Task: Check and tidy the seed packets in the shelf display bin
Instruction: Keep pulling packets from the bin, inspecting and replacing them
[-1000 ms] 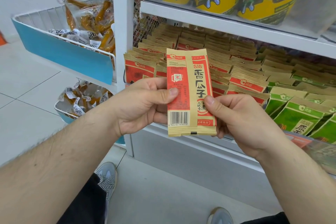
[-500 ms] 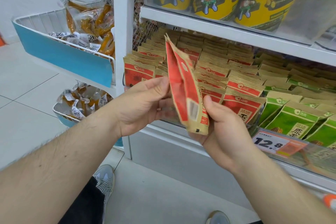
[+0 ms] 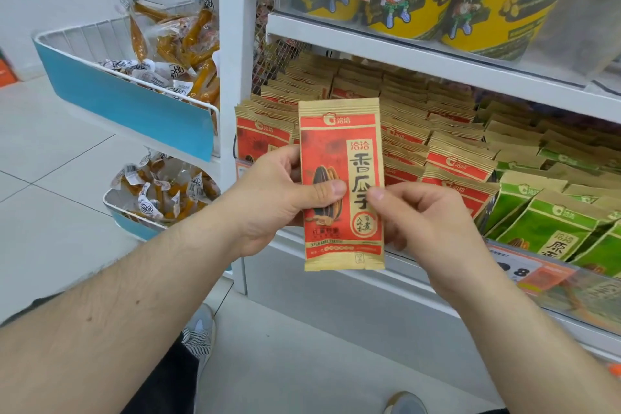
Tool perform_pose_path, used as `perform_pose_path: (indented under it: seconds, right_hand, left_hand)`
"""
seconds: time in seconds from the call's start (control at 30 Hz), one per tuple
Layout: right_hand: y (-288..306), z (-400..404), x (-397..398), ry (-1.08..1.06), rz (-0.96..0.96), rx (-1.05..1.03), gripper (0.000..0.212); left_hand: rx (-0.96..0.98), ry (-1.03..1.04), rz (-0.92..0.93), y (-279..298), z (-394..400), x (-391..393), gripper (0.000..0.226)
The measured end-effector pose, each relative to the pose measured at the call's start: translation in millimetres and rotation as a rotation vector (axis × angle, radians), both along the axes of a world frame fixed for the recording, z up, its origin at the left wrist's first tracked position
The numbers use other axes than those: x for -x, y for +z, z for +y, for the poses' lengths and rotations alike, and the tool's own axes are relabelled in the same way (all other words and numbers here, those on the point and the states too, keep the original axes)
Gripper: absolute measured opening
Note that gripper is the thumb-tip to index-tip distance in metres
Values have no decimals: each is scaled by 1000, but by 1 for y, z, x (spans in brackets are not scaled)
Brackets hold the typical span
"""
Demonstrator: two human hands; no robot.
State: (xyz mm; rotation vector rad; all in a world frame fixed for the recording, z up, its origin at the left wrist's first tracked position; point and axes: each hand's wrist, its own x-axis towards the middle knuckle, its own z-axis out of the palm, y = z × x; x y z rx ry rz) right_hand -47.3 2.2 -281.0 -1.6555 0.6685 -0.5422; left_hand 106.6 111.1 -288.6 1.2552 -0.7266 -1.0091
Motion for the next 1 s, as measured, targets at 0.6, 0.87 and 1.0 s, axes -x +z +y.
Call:
perform_pose_path:
  seconds: [0.6, 0.87, 1.0]
  right_hand:
    - [-6, -6, 1, 40, -140, -100, 24]
    - [-3, -6, 4, 78, -203, -73, 16]
    - [10, -14, 13, 94, -351, -65, 31]
  left_hand:
    - [-82, -138, -340, 3, 4, -2, 44]
    - [-47, -183, -495, 13, 7, -5, 30]
    - [114, 217, -674, 27, 0, -24, 29]
